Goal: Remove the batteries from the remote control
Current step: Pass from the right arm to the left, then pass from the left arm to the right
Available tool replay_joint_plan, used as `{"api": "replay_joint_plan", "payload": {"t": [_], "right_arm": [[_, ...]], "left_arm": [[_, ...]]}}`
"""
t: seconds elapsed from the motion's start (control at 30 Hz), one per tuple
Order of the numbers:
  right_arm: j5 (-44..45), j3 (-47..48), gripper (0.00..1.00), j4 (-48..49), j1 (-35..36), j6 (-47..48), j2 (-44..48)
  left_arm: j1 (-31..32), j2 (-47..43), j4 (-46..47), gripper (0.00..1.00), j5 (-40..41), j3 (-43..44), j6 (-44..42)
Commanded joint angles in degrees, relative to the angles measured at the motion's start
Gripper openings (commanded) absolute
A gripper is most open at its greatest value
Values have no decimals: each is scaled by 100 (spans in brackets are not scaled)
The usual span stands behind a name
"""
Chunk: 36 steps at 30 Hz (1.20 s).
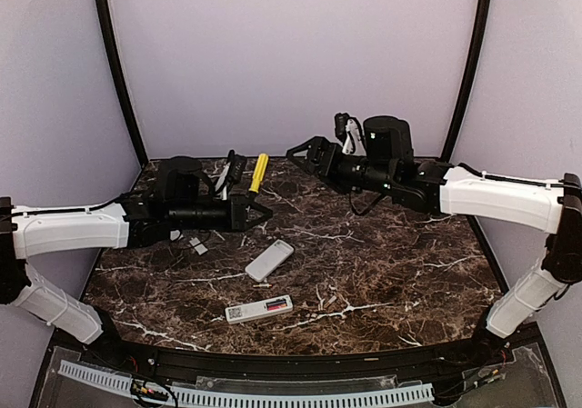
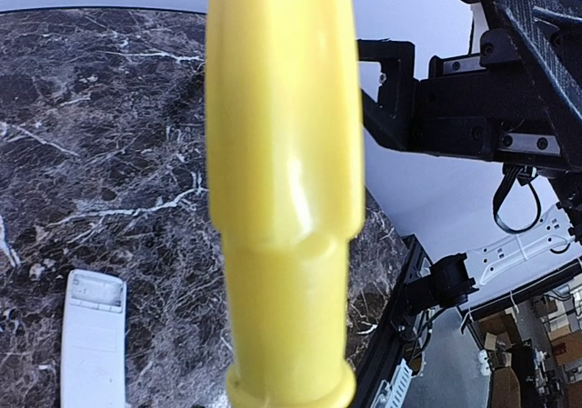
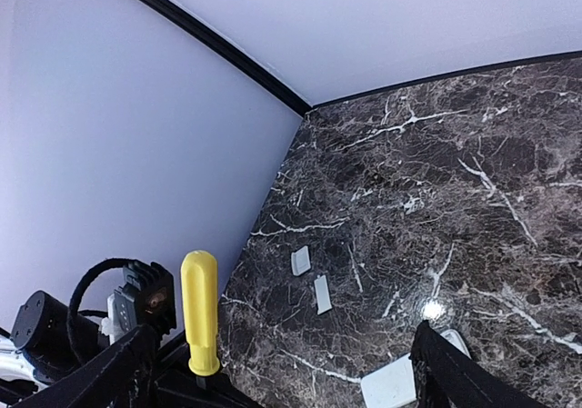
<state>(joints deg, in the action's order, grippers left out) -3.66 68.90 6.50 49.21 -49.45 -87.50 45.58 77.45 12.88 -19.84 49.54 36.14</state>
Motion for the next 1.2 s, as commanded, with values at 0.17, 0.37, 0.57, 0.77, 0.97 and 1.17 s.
{"api": "replay_joint_plan", "payload": {"t": [0.17,0.37,0.57,0.77,0.97,1.17], "right_arm": [[-231,12,98,-278,-414,800,492],[-1027,15,98,-457,-722,1313,658],[-2323,201,98,-802,-878,1682,661],[-3415,334,99,-1186,-883,1886,733],[-3748,651,97,-1673,-640,2153,555],[-3826,1051,86,-1818,-266,2339,150]], "left_arm": [[-797,-844,-1411,0,-1229,-62,-934],[-1326,-990,-2237,0,-2383,204,-1810],[-1525,-829,-2833,0,-3460,597,-2743],[-1526,-409,-3080,0,-4564,809,-3304],[-1425,-287,-3321,0,-5058,707,-3466],[-1015,-135,-3449,0,-5184,710,-3506]]}}
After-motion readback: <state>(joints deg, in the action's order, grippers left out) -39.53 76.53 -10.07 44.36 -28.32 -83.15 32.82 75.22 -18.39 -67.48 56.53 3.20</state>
